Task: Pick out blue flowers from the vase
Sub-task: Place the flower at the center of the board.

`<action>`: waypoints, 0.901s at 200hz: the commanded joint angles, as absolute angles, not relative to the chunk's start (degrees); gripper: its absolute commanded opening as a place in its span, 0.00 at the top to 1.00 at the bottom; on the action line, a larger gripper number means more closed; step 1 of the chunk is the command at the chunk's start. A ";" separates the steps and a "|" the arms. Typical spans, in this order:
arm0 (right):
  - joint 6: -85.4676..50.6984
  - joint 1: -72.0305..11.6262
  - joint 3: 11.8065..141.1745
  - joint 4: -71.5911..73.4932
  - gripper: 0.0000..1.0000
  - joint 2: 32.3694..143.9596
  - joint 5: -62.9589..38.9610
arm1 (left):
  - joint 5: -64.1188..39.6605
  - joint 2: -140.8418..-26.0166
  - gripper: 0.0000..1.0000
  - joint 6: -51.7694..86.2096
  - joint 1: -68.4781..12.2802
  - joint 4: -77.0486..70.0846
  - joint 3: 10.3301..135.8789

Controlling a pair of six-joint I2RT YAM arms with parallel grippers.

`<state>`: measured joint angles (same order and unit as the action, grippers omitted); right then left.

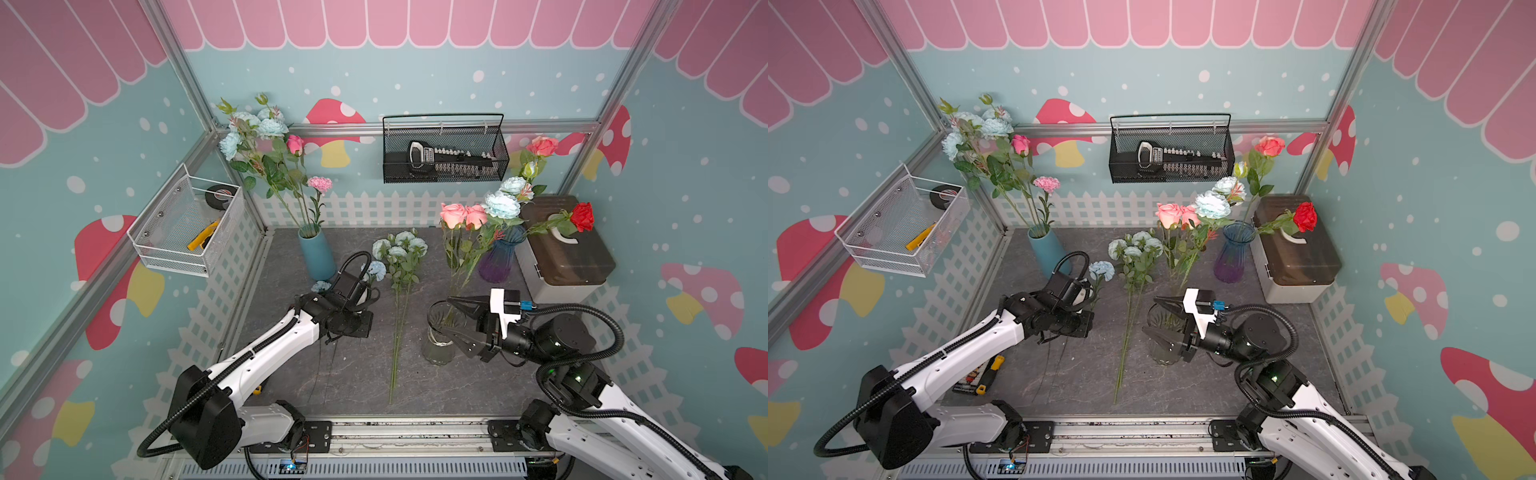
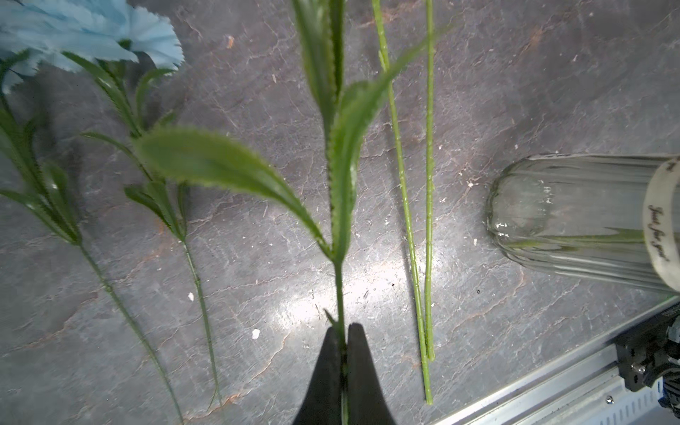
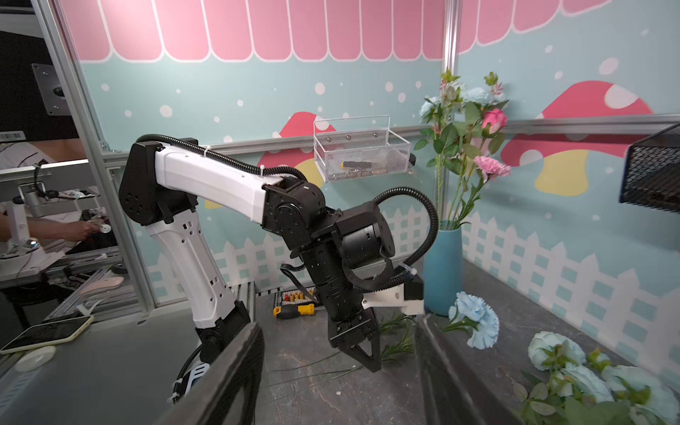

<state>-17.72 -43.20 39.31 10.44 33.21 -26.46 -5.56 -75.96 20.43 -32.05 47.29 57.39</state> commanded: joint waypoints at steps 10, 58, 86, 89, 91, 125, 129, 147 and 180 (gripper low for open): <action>-16.00 -43.47 37.72 4.56 0.29 26.97 -14.93 | -8.40 -80.23 1.00 19.67 -30.76 45.57 56.78; -15.73 -43.39 37.71 2.11 0.25 26.03 -8.99 | -3.77 -85.36 1.00 20.62 -30.80 44.81 56.60; -15.56 -43.42 37.32 1.86 0.25 25.63 -7.43 | 1.25 -88.51 1.00 20.79 -31.19 46.53 57.11; -15.48 -43.41 37.29 1.75 0.25 25.45 -7.14 | 1.62 -88.77 1.00 20.79 -31.28 46.72 57.19; -15.47 -43.42 37.21 1.69 0.25 25.33 -6.95 | 1.81 -88.90 1.00 20.75 -31.29 46.74 57.21; -14.95 -43.41 36.29 -0.09 0.24 21.56 -2.38 | 3.80 -91.34 1.00 21.09 -31.38 46.26 57.32; -14.94 -43.42 36.27 -0.64 0.24 21.12 -1.40 | 3.67 -91.75 1.00 21.14 -31.45 45.83 57.22; -14.55 -43.42 36.38 -3.20 0.22 19.59 3.00 | 4.14 -93.31 1.00 21.40 -31.79 45.19 56.83; -14.54 -43.41 36.06 -4.56 0.20 18.72 7.45 | 5.45 -94.60 1.00 21.67 -32.23 45.09 56.27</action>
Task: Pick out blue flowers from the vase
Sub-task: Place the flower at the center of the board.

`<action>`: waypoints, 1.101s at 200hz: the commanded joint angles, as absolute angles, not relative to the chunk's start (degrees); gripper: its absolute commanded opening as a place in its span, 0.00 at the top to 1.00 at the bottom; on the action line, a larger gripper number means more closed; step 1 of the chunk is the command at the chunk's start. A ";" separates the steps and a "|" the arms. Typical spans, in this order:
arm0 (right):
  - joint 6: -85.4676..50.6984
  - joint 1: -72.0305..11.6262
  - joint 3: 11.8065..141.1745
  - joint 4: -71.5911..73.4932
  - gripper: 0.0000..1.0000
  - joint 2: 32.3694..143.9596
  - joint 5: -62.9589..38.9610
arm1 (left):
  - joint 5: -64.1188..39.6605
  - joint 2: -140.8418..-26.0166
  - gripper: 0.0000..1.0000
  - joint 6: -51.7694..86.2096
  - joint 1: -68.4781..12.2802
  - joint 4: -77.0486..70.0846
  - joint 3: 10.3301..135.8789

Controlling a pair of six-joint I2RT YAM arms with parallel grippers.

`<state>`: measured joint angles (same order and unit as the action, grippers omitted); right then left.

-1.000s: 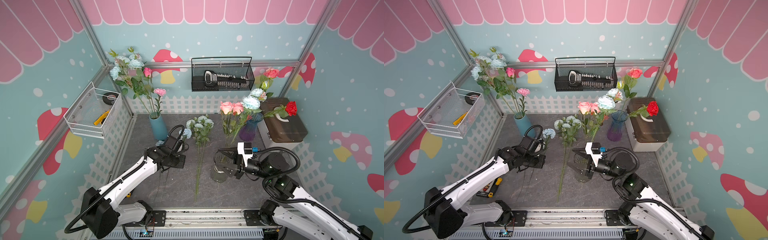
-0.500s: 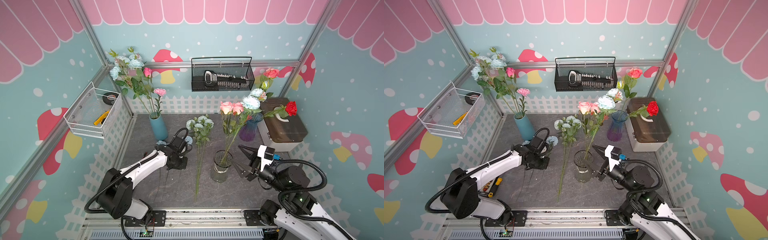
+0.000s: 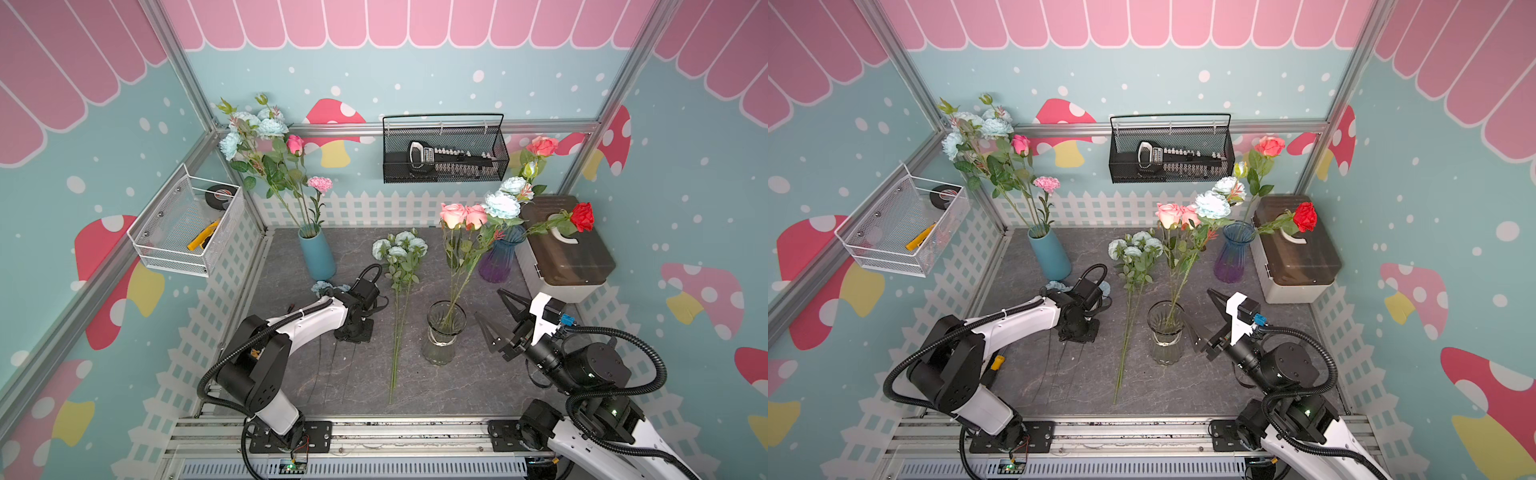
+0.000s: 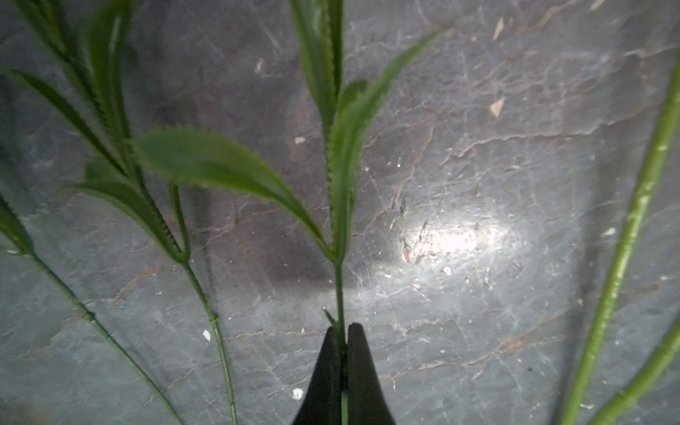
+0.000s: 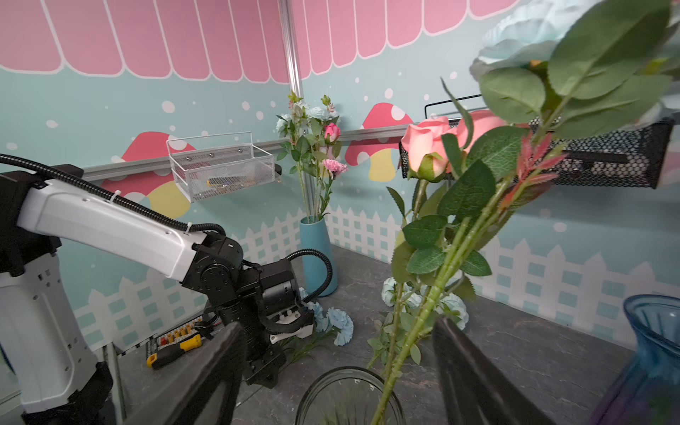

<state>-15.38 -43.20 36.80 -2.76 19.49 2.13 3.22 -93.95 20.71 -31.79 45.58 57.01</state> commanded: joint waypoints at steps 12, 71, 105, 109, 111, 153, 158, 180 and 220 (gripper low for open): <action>-14.59 -43.41 36.02 -4.57 0.19 19.01 7.89 | 5.69 -94.29 1.00 21.80 -32.23 45.15 56.16; -14.59 -43.34 36.44 -4.20 0.18 22.43 7.90 | 8.37 -94.04 0.96 22.70 -33.17 47.74 56.54; -14.61 -43.29 36.17 -4.14 0.18 22.40 8.35 | 10.48 -93.39 1.00 23.94 -34.12 49.50 55.95; -14.60 -43.33 36.20 -4.05 0.18 22.41 8.38 | 10.54 -93.34 1.00 24.03 -34.10 49.51 55.90; -14.61 -43.33 36.14 -4.04 0.18 22.46 8.42 | 10.61 -93.32 1.00 24.07 -34.12 49.55 55.86; -14.90 -43.33 35.86 -2.91 0.17 23.74 8.13 | 10.46 -95.08 1.00 24.36 -33.90 49.11 55.94; -15.01 -43.33 35.79 -2.76 0.17 23.96 8.08 | 9.93 -95.08 1.00 24.35 -33.88 48.73 55.86; -15.21 -43.33 36.07 -2.37 0.17 25.02 7.39 | 10.45 -94.98 0.98 24.61 -33.88 48.07 55.63; -14.88 -43.33 35.98 -2.41 0.17 25.47 7.67 | 10.32 -94.12 0.78 24.84 -35.59 49.03 56.61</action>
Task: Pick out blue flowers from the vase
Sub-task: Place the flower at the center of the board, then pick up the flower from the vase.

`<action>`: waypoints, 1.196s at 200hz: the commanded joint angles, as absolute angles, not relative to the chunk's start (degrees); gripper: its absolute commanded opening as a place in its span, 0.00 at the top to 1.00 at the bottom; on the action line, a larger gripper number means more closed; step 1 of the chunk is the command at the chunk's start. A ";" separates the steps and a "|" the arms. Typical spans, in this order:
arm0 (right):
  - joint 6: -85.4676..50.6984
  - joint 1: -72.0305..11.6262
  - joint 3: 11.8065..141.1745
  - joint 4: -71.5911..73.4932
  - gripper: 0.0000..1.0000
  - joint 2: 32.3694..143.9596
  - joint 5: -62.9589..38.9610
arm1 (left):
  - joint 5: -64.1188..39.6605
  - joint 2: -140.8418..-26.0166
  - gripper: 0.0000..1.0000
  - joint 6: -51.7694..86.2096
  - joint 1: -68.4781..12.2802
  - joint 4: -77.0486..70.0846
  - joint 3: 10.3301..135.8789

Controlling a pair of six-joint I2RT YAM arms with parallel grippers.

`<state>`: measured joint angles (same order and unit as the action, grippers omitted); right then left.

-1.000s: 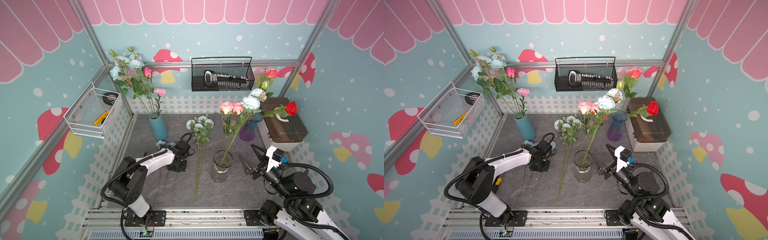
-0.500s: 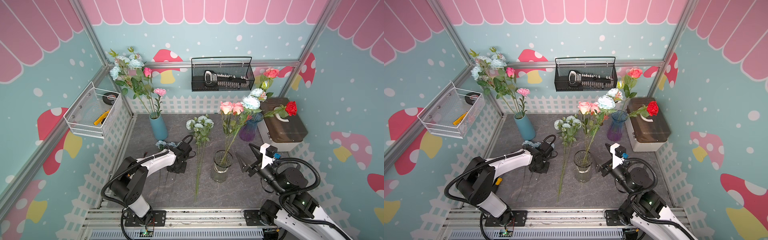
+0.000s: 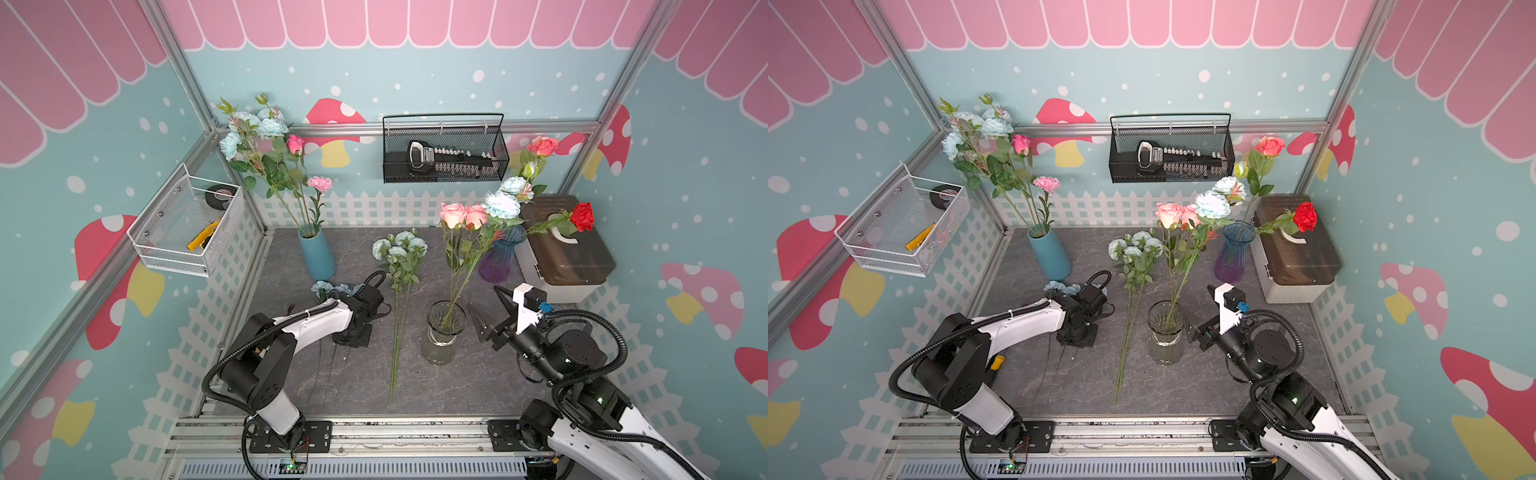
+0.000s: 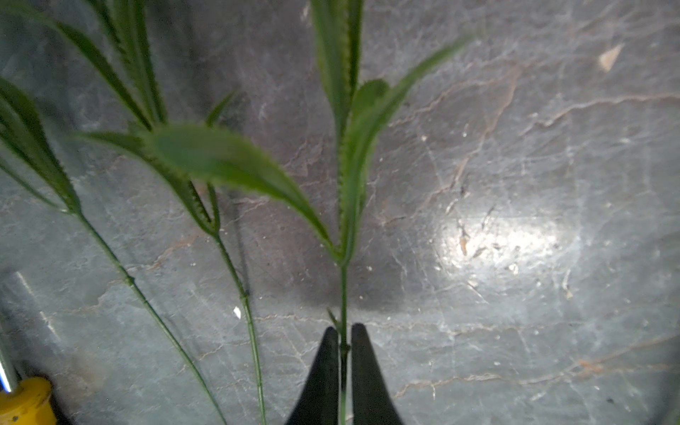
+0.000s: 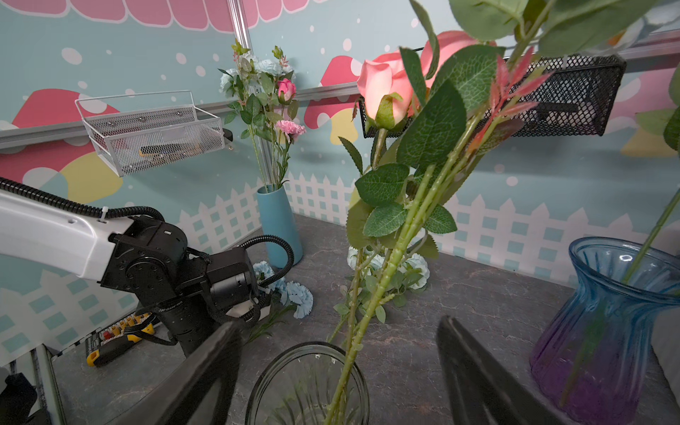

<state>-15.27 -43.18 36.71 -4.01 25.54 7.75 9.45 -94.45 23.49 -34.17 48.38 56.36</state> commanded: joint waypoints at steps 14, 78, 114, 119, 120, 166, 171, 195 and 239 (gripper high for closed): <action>-14.77 -43.33 35.99 -2.55 0.16 25.71 8.09 | 11.49 -92.63 0.64 25.30 -36.63 50.35 57.76; -14.18 -43.24 37.33 -5.52 0.16 26.20 10.53 | 17.97 -77.80 0.45 23.93 -41.23 48.90 69.11; -12.13 -43.13 42.29 -14.42 0.16 26.91 14.47 | 13.21 -70.48 0.47 20.76 -42.36 22.78 65.30; -12.04 -43.15 42.67 -15.19 0.16 26.73 14.52 | 12.20 -70.18 0.47 20.61 -42.36 18.99 64.21; -12.04 -43.15 42.74 -15.33 0.16 26.68 14.56 | 11.99 -70.16 0.47 20.59 -42.41 18.24 64.01; -12.43 -42.95 47.45 -22.04 0.21 29.73 16.84 | 8.93 -68.01 0.47 19.83 -43.76 -9.51 48.69; -12.56 -42.97 48.15 -23.16 0.21 30.65 17.63 | 8.54 -67.99 0.47 19.81 -43.77 -12.03 46.58; -13.52 -41.78 50.72 -26.03 0.21 34.16 18.77 | 7.89 -68.55 0.47 17.96 -44.46 -20.28 39.20; -15.98 -31.04 53.81 -28.88 0.28 39.36 3.07 | 5.77 -66.71 0.47 15.67 -44.56 -24.67 35.32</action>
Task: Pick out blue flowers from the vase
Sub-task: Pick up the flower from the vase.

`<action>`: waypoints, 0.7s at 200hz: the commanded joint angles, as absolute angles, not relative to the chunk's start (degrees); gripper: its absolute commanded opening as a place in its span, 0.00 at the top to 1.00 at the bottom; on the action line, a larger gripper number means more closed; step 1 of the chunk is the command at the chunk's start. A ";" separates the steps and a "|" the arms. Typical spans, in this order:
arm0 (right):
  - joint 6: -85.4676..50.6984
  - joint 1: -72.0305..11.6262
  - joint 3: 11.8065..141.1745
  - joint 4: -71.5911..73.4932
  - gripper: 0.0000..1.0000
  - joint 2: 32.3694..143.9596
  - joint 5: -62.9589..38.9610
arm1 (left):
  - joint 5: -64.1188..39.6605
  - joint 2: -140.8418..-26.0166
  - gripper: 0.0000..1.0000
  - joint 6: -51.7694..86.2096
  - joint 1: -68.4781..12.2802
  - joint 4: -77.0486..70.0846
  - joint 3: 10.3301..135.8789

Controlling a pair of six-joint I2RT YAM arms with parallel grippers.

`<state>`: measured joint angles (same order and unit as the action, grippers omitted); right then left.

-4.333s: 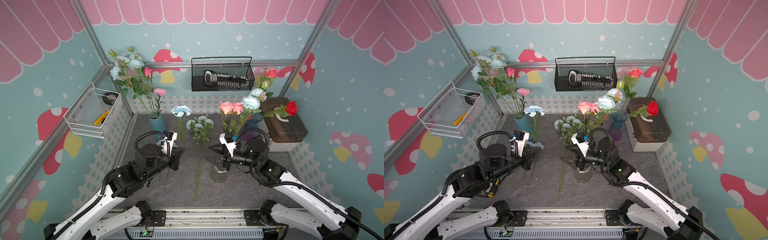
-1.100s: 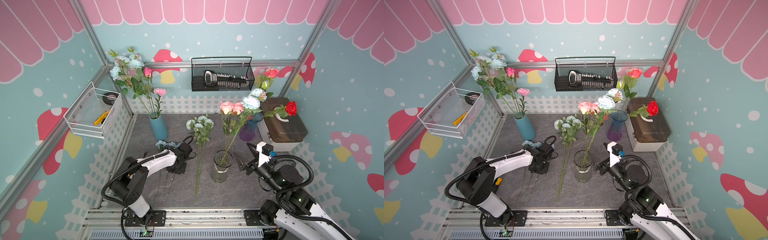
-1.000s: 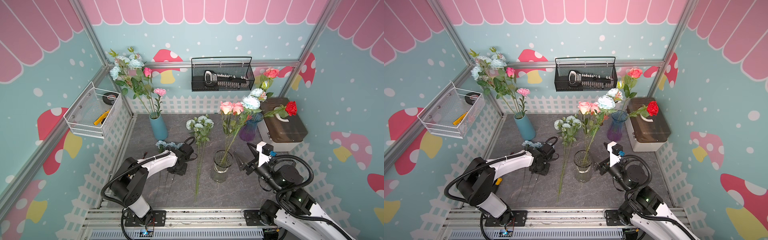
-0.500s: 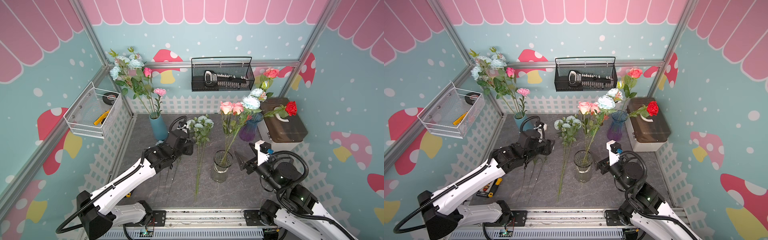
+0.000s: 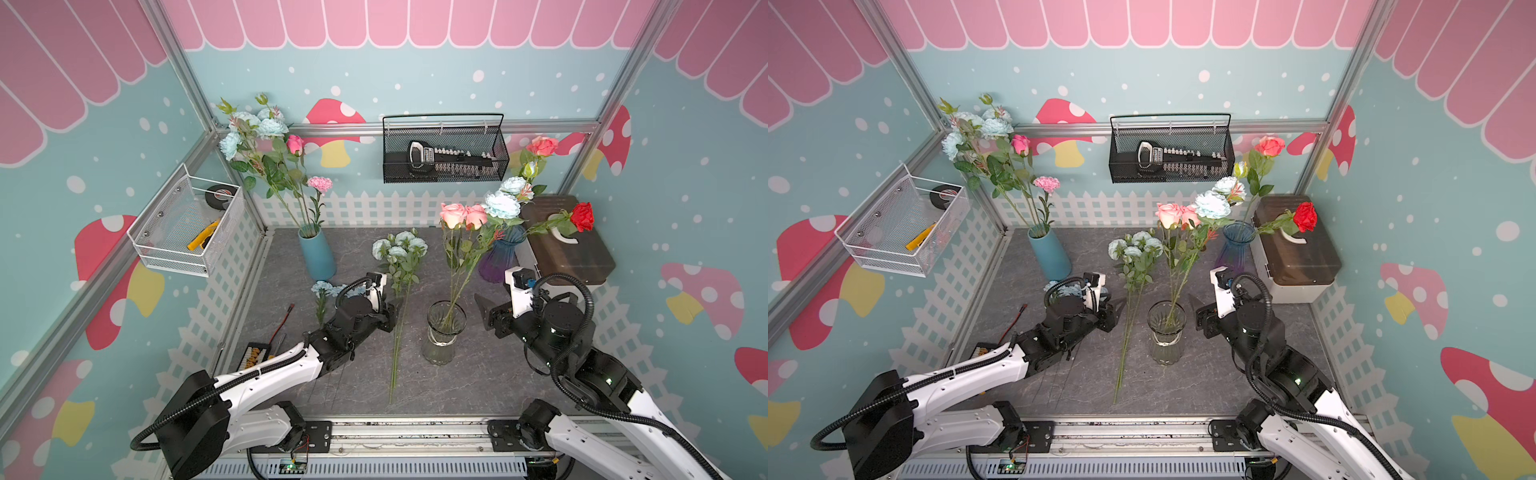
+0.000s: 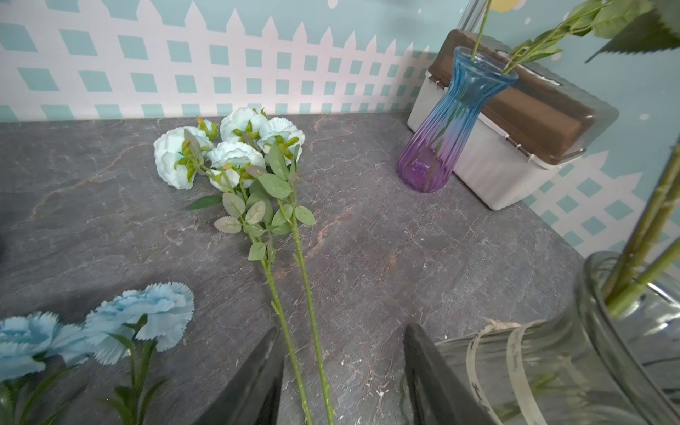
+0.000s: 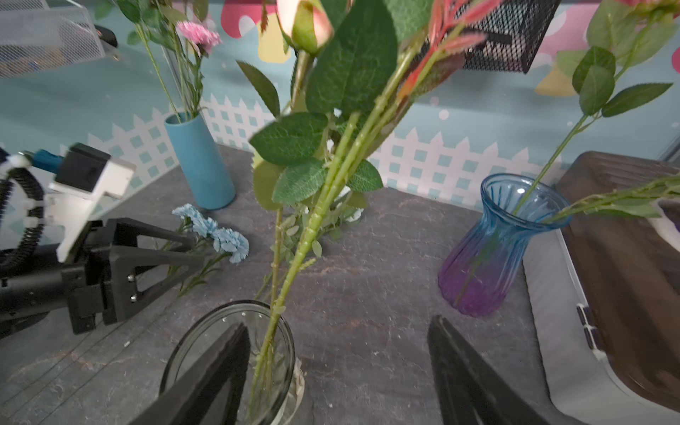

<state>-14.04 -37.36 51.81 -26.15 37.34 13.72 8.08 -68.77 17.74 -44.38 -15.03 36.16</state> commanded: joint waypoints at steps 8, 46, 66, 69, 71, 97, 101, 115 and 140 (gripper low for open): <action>-16.95 -27.31 53.75 -28.42 0.29 40.85 -3.25 | 5.23 -66.64 0.47 15.68 -44.56 -25.61 34.84; -18.63 -22.68 51.86 -22.48 0.34 44.22 -17.99 | 3.56 -66.71 0.47 15.46 -44.65 -26.05 34.63; -17.99 -22.59 51.68 -21.96 0.34 43.94 -19.17 | 3.25 -66.37 0.47 15.35 -44.67 -26.17 34.54; -17.87 -22.59 51.64 -21.94 0.34 43.77 -19.49 | 3.17 -66.36 0.47 15.38 -44.65 -26.13 34.52; -17.78 -22.59 51.60 -21.90 0.34 43.70 -19.68 | 3.14 -66.31 0.47 15.38 -44.65 -26.15 34.49; -17.53 -22.25 51.00 -21.93 0.34 42.75 -20.81 | 3.04 -65.84 0.47 15.25 -44.65 -26.27 34.22; -17.58 -22.17 50.90 -21.89 0.34 42.57 -20.91 | 2.93 -65.83 0.47 15.25 -44.66 -26.27 34.21; -18.08 -21.82 50.42 -21.31 0.34 42.47 -21.74 | 2.50 -65.67 0.47 15.37 -44.65 -26.46 34.19; -19.16 -21.13 48.59 -17.90 0.35 43.17 -22.98 | 1.29 -65.31 0.47 15.73 -44.87 -26.78 34.32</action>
